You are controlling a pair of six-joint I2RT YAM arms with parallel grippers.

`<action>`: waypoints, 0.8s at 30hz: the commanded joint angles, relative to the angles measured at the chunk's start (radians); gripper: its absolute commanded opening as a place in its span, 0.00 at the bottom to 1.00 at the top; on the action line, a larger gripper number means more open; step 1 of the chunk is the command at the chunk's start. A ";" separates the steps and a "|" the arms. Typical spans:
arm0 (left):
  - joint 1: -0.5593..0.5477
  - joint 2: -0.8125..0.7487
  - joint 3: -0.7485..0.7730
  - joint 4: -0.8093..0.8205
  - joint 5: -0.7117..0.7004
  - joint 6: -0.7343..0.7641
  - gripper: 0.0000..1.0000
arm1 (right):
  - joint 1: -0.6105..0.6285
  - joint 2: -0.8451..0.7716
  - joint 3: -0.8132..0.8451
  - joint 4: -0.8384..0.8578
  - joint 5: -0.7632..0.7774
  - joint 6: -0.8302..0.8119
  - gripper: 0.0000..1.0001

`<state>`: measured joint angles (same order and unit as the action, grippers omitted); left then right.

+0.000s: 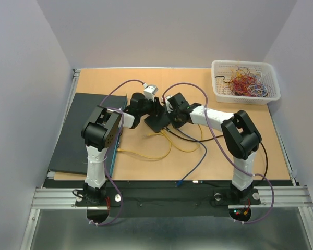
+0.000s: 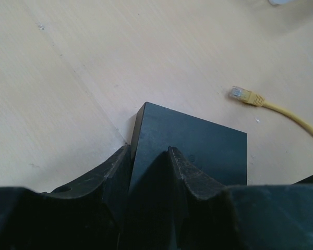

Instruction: Insert the plug into the switch port

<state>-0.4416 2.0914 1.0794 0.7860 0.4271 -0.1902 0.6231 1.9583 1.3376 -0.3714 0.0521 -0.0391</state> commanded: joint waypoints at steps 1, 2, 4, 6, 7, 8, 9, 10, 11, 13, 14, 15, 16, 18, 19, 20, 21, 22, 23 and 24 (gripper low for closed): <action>-0.063 0.002 -0.030 -0.059 0.208 -0.015 0.43 | -0.013 -0.090 -0.032 0.227 0.014 -0.005 0.00; -0.063 0.001 -0.029 -0.059 0.217 -0.017 0.43 | -0.017 -0.101 -0.049 0.250 0.012 -0.002 0.00; -0.060 -0.001 -0.026 -0.060 0.251 -0.031 0.42 | -0.025 -0.122 -0.080 0.276 0.008 0.005 0.00; -0.060 0.002 -0.015 -0.080 0.278 -0.051 0.41 | -0.034 -0.157 -0.129 0.319 0.005 0.015 0.00; -0.060 0.007 -0.009 -0.091 0.288 -0.057 0.41 | -0.037 -0.165 -0.144 0.330 0.005 0.015 0.00; -0.059 0.010 -0.003 -0.106 0.294 -0.061 0.41 | -0.039 -0.185 -0.162 0.347 0.008 0.016 0.00; -0.055 0.019 0.004 -0.120 0.308 -0.069 0.41 | -0.043 -0.191 -0.170 0.351 0.011 0.016 0.00; -0.052 0.024 0.007 -0.122 0.317 -0.089 0.41 | -0.045 -0.199 -0.176 0.356 0.015 0.015 0.01; -0.054 0.028 0.010 -0.125 0.334 -0.097 0.41 | -0.046 -0.205 -0.181 0.358 0.018 0.015 0.00; -0.052 0.033 0.010 -0.123 0.378 -0.104 0.41 | -0.048 -0.222 -0.192 0.361 0.023 0.007 0.00; -0.052 0.033 0.008 -0.123 0.384 -0.110 0.41 | -0.048 -0.228 -0.198 0.364 0.023 0.007 0.00; -0.054 0.032 0.002 -0.119 0.400 -0.110 0.41 | -0.048 -0.233 -0.205 0.362 0.023 0.001 0.00; -0.054 0.033 -0.001 -0.117 0.403 -0.109 0.41 | -0.048 -0.242 -0.210 0.364 0.016 -0.001 0.01; -0.054 0.042 -0.001 -0.113 0.418 -0.109 0.41 | -0.048 -0.246 -0.215 0.364 0.008 -0.007 0.00; -0.055 0.047 0.001 -0.110 0.424 -0.110 0.41 | -0.048 -0.246 -0.215 0.362 0.009 -0.010 0.00; -0.055 0.051 0.001 -0.108 0.432 -0.114 0.41 | -0.048 -0.246 -0.212 0.364 0.011 -0.013 0.01; -0.055 0.059 0.001 -0.099 0.450 -0.118 0.41 | -0.048 -0.245 -0.210 0.364 0.014 -0.019 0.00; -0.055 0.062 0.001 -0.093 0.458 -0.118 0.41 | -0.048 -0.242 -0.204 0.391 0.020 -0.022 0.00; -0.055 0.065 0.001 -0.093 0.461 -0.117 0.41 | -0.048 -0.234 -0.198 0.394 0.020 -0.027 0.00; -0.057 0.067 0.002 -0.091 0.464 -0.118 0.41 | -0.048 -0.228 -0.192 0.397 0.022 -0.028 0.01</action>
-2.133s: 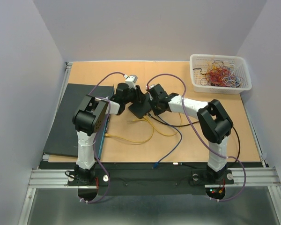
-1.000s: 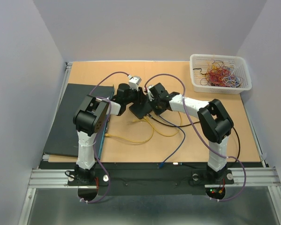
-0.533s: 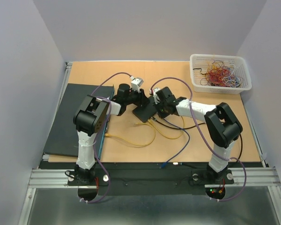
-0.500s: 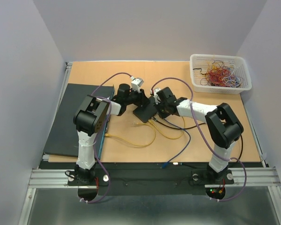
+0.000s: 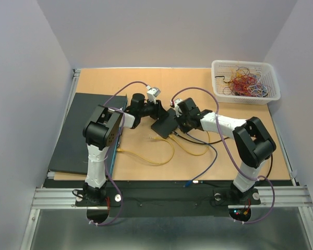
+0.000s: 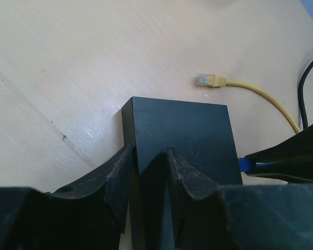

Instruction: Insert the plug into the switch port

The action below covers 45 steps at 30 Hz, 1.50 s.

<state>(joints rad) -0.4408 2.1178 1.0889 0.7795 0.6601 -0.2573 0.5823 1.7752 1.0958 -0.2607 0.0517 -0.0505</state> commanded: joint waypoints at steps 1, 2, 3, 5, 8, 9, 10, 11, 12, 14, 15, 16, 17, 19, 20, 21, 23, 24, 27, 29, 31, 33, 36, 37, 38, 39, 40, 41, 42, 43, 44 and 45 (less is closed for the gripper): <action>-0.058 0.048 -0.006 -0.085 0.233 -0.048 0.41 | -0.007 -0.037 0.055 0.287 0.014 -0.020 0.00; -0.058 0.051 -0.006 -0.083 0.234 -0.048 0.41 | -0.007 -0.030 0.068 0.288 0.013 -0.023 0.01; -0.056 0.053 -0.007 -0.085 0.234 -0.046 0.41 | -0.007 -0.011 0.078 0.293 0.013 -0.025 0.00; -0.058 0.056 -0.007 -0.086 0.236 -0.043 0.41 | -0.007 0.009 0.098 0.293 0.019 -0.028 0.00; -0.062 0.056 -0.009 -0.086 0.240 -0.042 0.41 | -0.006 0.065 0.159 0.294 0.031 -0.034 0.01; -0.062 0.056 -0.011 -0.089 0.231 -0.039 0.41 | -0.006 0.096 0.205 0.293 0.031 -0.034 0.00; -0.064 0.057 -0.011 -0.095 0.222 -0.036 0.41 | -0.007 0.116 0.228 0.294 0.030 -0.032 0.00; -0.064 0.063 -0.009 -0.114 0.210 -0.022 0.41 | -0.007 0.150 0.286 0.293 0.014 -0.029 0.00; -0.065 0.068 -0.007 -0.118 0.208 -0.017 0.41 | -0.007 0.150 0.314 0.293 0.014 -0.026 0.00; -0.070 0.077 -0.003 -0.125 0.204 -0.011 0.41 | -0.007 0.210 0.378 0.293 -0.003 -0.020 0.00; -0.078 0.085 0.003 -0.137 0.194 -0.002 0.41 | -0.006 0.230 0.406 0.291 -0.010 -0.012 0.00; -0.082 0.088 0.009 -0.149 0.188 0.009 0.41 | -0.006 0.243 0.465 0.288 -0.016 -0.008 0.01; -0.087 0.093 0.019 -0.166 0.184 0.018 0.41 | -0.007 0.271 0.489 0.282 -0.039 -0.003 0.00; -0.099 0.100 0.037 -0.194 0.184 0.033 0.41 | -0.007 0.289 0.529 0.278 -0.070 0.004 0.00; -0.101 0.099 0.042 -0.198 0.182 0.033 0.41 | -0.007 0.300 0.547 0.275 -0.094 0.003 0.01; -0.101 0.097 0.045 -0.200 0.179 0.033 0.41 | -0.007 0.303 0.549 0.275 -0.104 0.001 0.00; -0.101 0.090 0.055 -0.203 0.165 0.027 0.41 | -0.007 0.303 0.530 0.275 -0.105 -0.006 0.00; -0.099 0.084 0.069 -0.209 0.145 0.023 0.41 | -0.007 0.303 0.521 0.275 -0.104 -0.009 0.01; -0.093 0.090 0.109 -0.215 0.119 0.000 0.41 | -0.007 0.306 0.494 0.276 -0.082 -0.002 0.00; -0.082 0.105 0.137 -0.215 0.127 -0.032 0.41 | -0.007 0.316 0.501 0.278 -0.058 0.012 0.00; -0.079 0.120 0.169 -0.218 0.136 -0.046 0.41 | -0.007 0.349 0.525 0.278 0.002 0.015 0.00; -0.075 0.116 0.186 -0.230 0.108 -0.057 0.41 | -0.007 0.378 0.576 0.275 0.023 0.002 0.00; -0.062 0.097 0.192 -0.250 0.093 -0.056 0.42 | -0.007 0.417 0.607 0.275 0.036 -0.006 0.01; -0.055 0.085 0.192 -0.259 0.073 -0.054 0.42 | -0.009 0.421 0.615 0.275 0.033 -0.006 0.01; -0.041 0.082 0.193 -0.264 0.066 -0.054 0.42 | -0.007 0.420 0.612 0.276 0.033 -0.005 0.00; -0.029 0.079 0.193 -0.272 0.052 -0.059 0.42 | -0.009 0.418 0.608 0.275 0.037 -0.003 0.00; -0.018 0.073 0.195 -0.273 0.049 -0.069 0.42 | -0.007 0.417 0.598 0.275 0.039 0.006 0.00; -0.009 0.071 0.197 -0.276 0.050 -0.074 0.42 | -0.009 0.405 0.587 0.275 0.039 0.011 0.00; 0.014 0.065 0.203 -0.282 0.042 -0.085 0.42 | -0.009 0.399 0.576 0.276 0.039 0.021 0.00; 0.022 0.061 0.209 -0.289 0.035 -0.085 0.42 | -0.009 0.391 0.569 0.276 0.039 0.027 0.01; 0.031 0.057 0.215 -0.298 0.021 -0.085 0.44 | -0.007 0.373 0.543 0.275 0.039 0.034 0.01; 0.039 0.054 0.239 -0.325 -0.025 -0.085 0.44 | -0.009 0.362 0.529 0.276 0.039 0.046 0.03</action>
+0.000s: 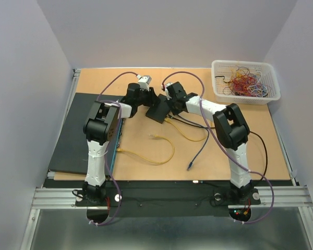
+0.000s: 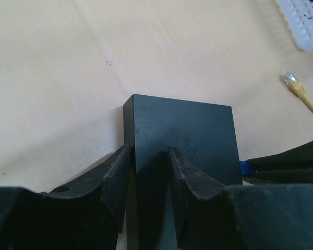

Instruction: Insert the plug into the switch port

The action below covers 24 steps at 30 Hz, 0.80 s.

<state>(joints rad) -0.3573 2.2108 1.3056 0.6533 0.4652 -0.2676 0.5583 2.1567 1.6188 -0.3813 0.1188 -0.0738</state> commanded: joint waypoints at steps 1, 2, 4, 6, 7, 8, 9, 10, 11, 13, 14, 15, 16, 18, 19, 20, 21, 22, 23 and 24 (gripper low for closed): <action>-0.028 -0.040 0.035 -0.216 0.143 -0.073 0.44 | 0.015 -0.030 -0.008 0.398 -0.027 0.071 0.05; -0.022 -0.040 0.047 -0.227 0.119 -0.076 0.45 | 0.017 -0.040 -0.020 0.398 -0.021 0.071 0.07; -0.003 -0.033 0.095 -0.268 0.063 -0.076 0.47 | 0.017 -0.073 -0.060 0.398 -0.005 0.071 0.13; 0.023 -0.019 0.153 -0.311 0.026 -0.067 0.47 | 0.015 -0.107 -0.104 0.398 0.002 0.071 0.25; 0.038 -0.016 0.173 -0.328 0.010 -0.059 0.47 | 0.015 -0.122 -0.118 0.400 0.008 0.072 0.26; 0.047 -0.011 0.194 -0.345 -0.003 -0.052 0.48 | 0.017 -0.138 -0.138 0.398 0.013 0.072 0.28; 0.053 -0.008 0.219 -0.384 -0.025 -0.033 0.48 | 0.017 -0.152 -0.154 0.400 0.015 0.071 0.30; 0.061 -0.003 0.262 -0.397 -0.030 -0.029 0.48 | 0.015 -0.184 -0.186 0.401 0.018 0.071 0.34; 0.070 -0.002 0.277 -0.406 -0.033 -0.027 0.48 | 0.017 -0.201 -0.200 0.401 0.024 0.098 0.36; 0.095 -0.022 0.285 -0.394 -0.036 -0.047 0.49 | 0.017 -0.251 -0.243 0.401 0.022 0.103 0.42; 0.099 -0.031 0.281 -0.382 -0.037 -0.053 0.50 | 0.018 -0.271 -0.256 0.406 0.013 0.106 0.44; 0.106 -0.049 0.276 -0.362 -0.046 -0.061 0.51 | 0.017 -0.290 -0.273 0.407 0.010 0.112 0.47; 0.109 -0.057 0.277 -0.357 -0.054 -0.064 0.52 | 0.017 -0.308 -0.287 0.407 0.009 0.114 0.47; 0.113 -0.072 0.282 -0.357 -0.059 -0.071 0.53 | 0.018 -0.377 -0.339 0.413 0.007 0.123 0.48; 0.113 -0.101 0.276 -0.357 -0.059 -0.077 0.54 | 0.017 -0.405 -0.358 0.415 0.005 0.130 0.48; 0.112 -0.123 0.265 -0.356 -0.060 -0.084 0.54 | 0.017 -0.429 -0.381 0.418 0.002 0.138 0.49; 0.112 -0.152 0.244 -0.345 -0.063 -0.088 0.54 | 0.020 -0.483 -0.423 0.426 -0.004 0.146 0.50; 0.109 -0.221 0.184 -0.313 -0.074 -0.094 0.54 | 0.020 -0.510 -0.450 0.432 -0.014 0.163 0.52; 0.107 -0.259 0.150 -0.299 -0.085 -0.093 0.54 | 0.022 -0.538 -0.474 0.447 -0.025 0.173 0.52; 0.107 -0.299 0.118 -0.285 -0.117 -0.091 0.54 | 0.022 -0.601 -0.529 0.456 -0.033 0.184 0.53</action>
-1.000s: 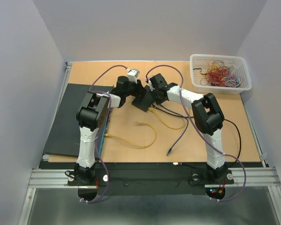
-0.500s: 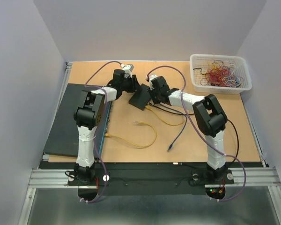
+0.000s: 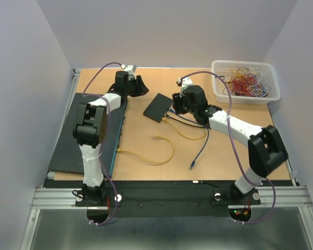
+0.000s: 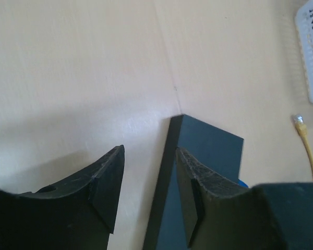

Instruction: Insert the plug into the switch port

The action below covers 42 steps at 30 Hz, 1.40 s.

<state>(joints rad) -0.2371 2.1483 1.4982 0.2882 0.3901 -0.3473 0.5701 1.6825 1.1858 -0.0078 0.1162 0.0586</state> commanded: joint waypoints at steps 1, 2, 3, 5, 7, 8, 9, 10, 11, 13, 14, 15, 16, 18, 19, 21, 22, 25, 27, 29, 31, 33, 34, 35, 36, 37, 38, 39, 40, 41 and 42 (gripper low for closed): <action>-0.013 -0.322 -0.146 0.083 -0.062 -0.007 0.54 | 0.011 -0.156 -0.121 0.092 -0.042 0.064 0.54; -0.013 -0.370 -0.186 0.086 -0.085 0.001 0.54 | 0.014 -0.191 -0.146 0.107 -0.074 0.085 0.56; -0.014 -0.419 -0.232 0.106 -0.135 0.002 0.54 | 0.019 -0.222 -0.173 0.117 -0.090 0.096 0.57; -0.014 -0.577 -0.387 0.137 -0.198 0.002 0.54 | 0.022 -0.320 -0.253 0.144 -0.137 0.130 0.59; -0.018 -0.737 -0.553 0.187 -0.311 -0.018 0.54 | 0.028 -0.384 -0.307 0.170 -0.171 0.158 0.62; -0.024 -0.787 -0.609 0.207 -0.350 -0.031 0.54 | 0.030 -0.439 -0.357 0.180 -0.200 0.185 0.65; -0.045 -0.836 -0.663 0.241 -0.438 -0.044 0.54 | 0.031 -0.466 -0.380 0.199 -0.226 0.197 0.66; -0.066 -0.923 -0.761 0.253 -0.494 -0.044 0.54 | 0.033 -0.492 -0.403 0.206 -0.245 0.210 0.69; -0.082 -0.962 -0.804 0.264 -0.551 -0.035 0.54 | 0.034 -0.538 -0.440 0.210 -0.268 0.219 0.78; -0.116 -1.051 -0.896 0.284 -0.723 0.005 0.54 | 0.039 -0.579 -0.480 0.219 -0.308 0.236 0.85; -0.116 -1.077 -0.915 0.275 -0.793 0.005 0.54 | 0.039 -0.619 -0.517 0.223 -0.328 0.253 0.94; -0.117 -1.105 -0.931 0.249 -0.875 -0.014 0.54 | 0.042 -0.635 -0.532 0.232 -0.338 0.263 0.97; -0.117 -1.170 -0.969 0.205 -1.048 -0.051 0.54 | 0.040 -0.665 -0.561 0.238 -0.360 0.273 1.00; -0.117 -1.279 -1.062 0.242 -1.223 -0.068 0.56 | 0.042 -0.691 -0.583 0.235 -0.368 0.283 1.00; -0.114 -1.310 -1.101 0.290 -1.249 -0.032 0.57 | 0.042 -0.704 -0.595 0.236 -0.371 0.285 1.00; -0.114 -1.370 -1.244 0.532 -1.277 0.071 0.59 | 0.043 -0.734 -0.621 0.230 -0.372 0.285 1.00; -0.111 -1.372 -1.303 0.655 -1.281 0.214 0.60 | 0.043 -0.744 -0.629 0.229 -0.375 0.287 1.00; -0.100 -1.311 -1.459 0.994 -1.287 0.332 0.68 | 0.043 -0.771 -0.655 0.227 -0.380 0.294 1.00; -0.093 -1.251 -1.478 1.058 -1.269 0.365 0.68 | 0.043 -0.776 -0.664 0.227 -0.378 0.296 1.00; -0.081 -1.164 -1.446 1.045 -1.208 0.350 0.68 | 0.043 -0.773 -0.669 0.227 -0.380 0.296 1.00; -0.079 -1.055 -1.413 1.109 -1.171 0.390 0.67 | 0.045 -0.770 -0.670 0.227 -0.383 0.293 1.00; -0.077 -1.012 -1.385 1.122 -1.146 0.399 0.67 | 0.043 -0.768 -0.672 0.227 -0.380 0.291 1.00; -0.053 -0.990 -1.373 1.137 -1.087 0.396 0.67 | 0.045 -0.765 -0.669 0.226 -0.377 0.291 1.00; -0.036 -0.948 -1.348 1.147 -0.960 0.393 0.67 | 0.045 -0.759 -0.667 0.224 -0.381 0.291 1.00; -0.016 -0.929 -1.336 1.148 -0.959 0.387 0.67 | 0.045 -0.754 -0.666 0.223 -0.383 0.291 1.00; 0.007 -0.901 -1.290 1.099 -0.848 0.395 0.66 | 0.045 -0.751 -0.666 0.223 -0.388 0.291 1.00; 0.012 -0.891 -1.259 1.042 -0.849 0.381 0.66 | 0.045 -0.748 -0.667 0.223 -0.389 0.296 1.00; 0.019 -0.878 -1.239 1.007 -0.849 0.375 0.66 | 0.043 -0.742 -0.676 0.223 -0.392 0.300 1.00; 0.036 -0.857 -1.213 0.990 -0.846 0.363 0.66 | 0.047 -0.738 -0.677 0.224 -0.392 0.306 1.00; 0.045 -0.849 -1.198 0.962 -0.847 0.358 0.65 | 0.045 -0.733 -0.678 0.224 -0.392 0.310 1.00; 0.051 -0.841 -1.187 0.945 -0.846 0.357 0.65 | 0.045 -0.727 -0.678 0.226 -0.394 0.308 1.00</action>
<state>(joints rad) -0.2157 1.2915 0.2417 1.2285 -0.5304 0.0067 0.6041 0.9413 0.5129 0.1658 -0.2615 0.3534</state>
